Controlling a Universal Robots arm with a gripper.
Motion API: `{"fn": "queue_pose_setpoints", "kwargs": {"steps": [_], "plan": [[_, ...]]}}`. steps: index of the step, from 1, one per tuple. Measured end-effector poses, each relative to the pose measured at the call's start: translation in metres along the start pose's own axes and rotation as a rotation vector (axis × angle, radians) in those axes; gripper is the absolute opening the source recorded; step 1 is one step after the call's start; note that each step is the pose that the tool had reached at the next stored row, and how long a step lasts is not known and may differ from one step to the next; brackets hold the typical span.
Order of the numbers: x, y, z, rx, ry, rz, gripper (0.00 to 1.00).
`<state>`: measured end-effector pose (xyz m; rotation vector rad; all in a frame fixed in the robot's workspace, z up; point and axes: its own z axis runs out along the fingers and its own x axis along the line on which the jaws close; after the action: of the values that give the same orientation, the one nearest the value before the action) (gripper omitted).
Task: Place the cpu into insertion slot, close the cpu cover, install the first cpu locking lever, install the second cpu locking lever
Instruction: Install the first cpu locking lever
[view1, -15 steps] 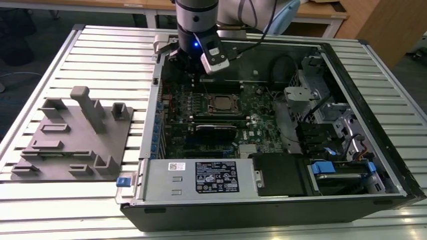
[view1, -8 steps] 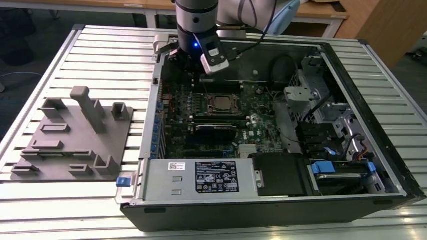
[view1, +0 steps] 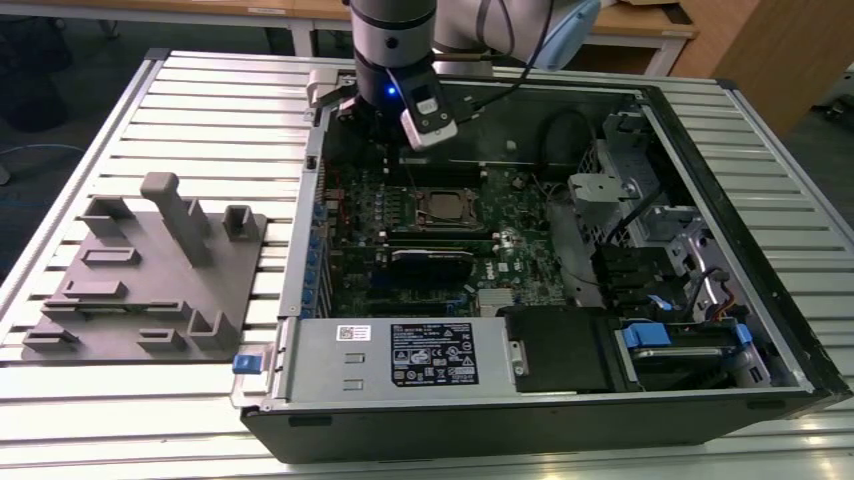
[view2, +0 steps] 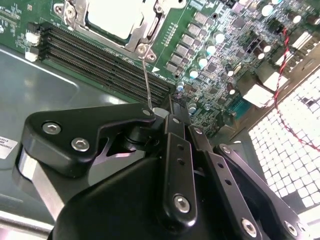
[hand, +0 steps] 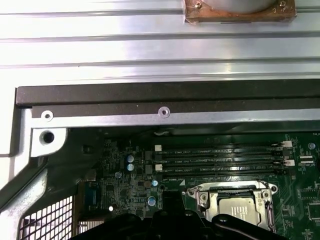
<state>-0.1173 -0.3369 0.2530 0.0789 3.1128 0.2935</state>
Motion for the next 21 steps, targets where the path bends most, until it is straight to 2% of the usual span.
{"fn": "queue_pose_setpoints", "kwargs": {"steps": [6, 15, 18, 21], "plan": [[0.0001, -0.0001, 0.0003, -0.0309, 0.0015, 0.001, 0.11], [-0.0009, 0.0, 0.0004, -0.0319, 0.0015, 0.0, 0.11], [-0.0069, 0.0003, 0.0005, -0.0318, 0.0016, 0.001, 0.11], [-0.0164, 0.0007, 0.0007, -0.0318, 0.0018, 0.001, 0.11]]}}
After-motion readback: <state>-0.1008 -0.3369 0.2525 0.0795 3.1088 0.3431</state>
